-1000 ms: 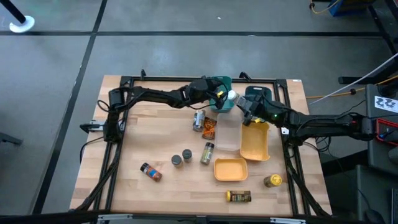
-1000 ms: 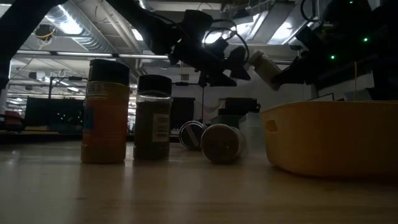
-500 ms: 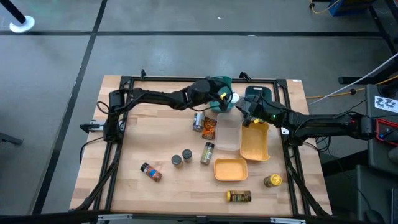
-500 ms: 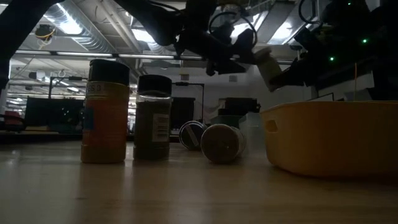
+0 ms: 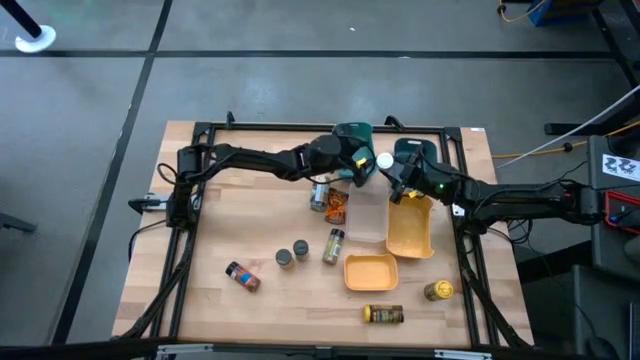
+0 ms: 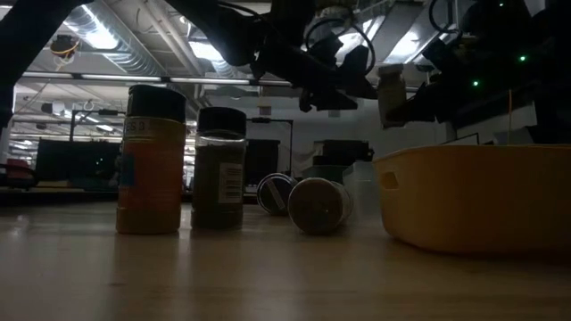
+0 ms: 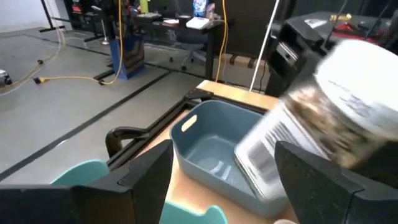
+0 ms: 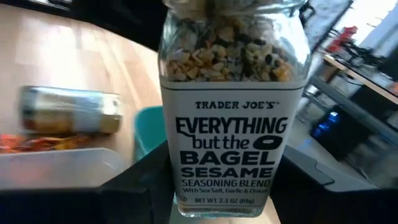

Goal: Sort spices by type
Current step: Put the white seasoning into the blue bin

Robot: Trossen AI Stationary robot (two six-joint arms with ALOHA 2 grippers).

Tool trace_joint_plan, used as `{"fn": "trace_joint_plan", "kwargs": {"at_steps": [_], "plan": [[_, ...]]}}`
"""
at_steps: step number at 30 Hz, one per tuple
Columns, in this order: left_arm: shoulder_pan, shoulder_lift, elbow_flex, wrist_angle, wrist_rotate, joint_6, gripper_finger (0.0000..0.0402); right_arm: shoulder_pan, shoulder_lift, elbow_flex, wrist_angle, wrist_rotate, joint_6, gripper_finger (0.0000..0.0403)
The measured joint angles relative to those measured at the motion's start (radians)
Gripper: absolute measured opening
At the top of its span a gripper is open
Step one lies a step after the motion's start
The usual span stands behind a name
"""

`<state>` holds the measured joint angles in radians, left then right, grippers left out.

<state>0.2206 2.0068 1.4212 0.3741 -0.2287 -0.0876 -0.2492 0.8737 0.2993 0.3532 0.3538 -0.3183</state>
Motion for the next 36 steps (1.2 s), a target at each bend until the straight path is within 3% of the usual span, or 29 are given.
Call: {"fn": "trace_joint_plan", "kwargs": {"at_steps": [8, 18, 22, 36], "plan": [[0.003, 0.0, 0.0, -0.007, -0.002, 0.011, 0.0265, -0.039, -0.04, 0.0, -0.052, 0.136, -0.018, 0.0203], [0.003, 0.0, 0.0, -0.029, -0.003, 0.01, 0.0265, -0.295, -0.051, 0.001, -0.207, 0.124, 0.194, 0.0203], [0.003, 0.0, 0.0, -0.028, -0.003, 0.01, 0.0265, -0.363, -0.027, 0.001, -0.227, 0.051, 0.258, 0.0204], [0.003, -0.002, 0.0, -0.027, -0.003, 0.01, 0.0265, -0.393, 0.127, 0.001, -0.23, 0.053, 0.34, 0.0205]]}}
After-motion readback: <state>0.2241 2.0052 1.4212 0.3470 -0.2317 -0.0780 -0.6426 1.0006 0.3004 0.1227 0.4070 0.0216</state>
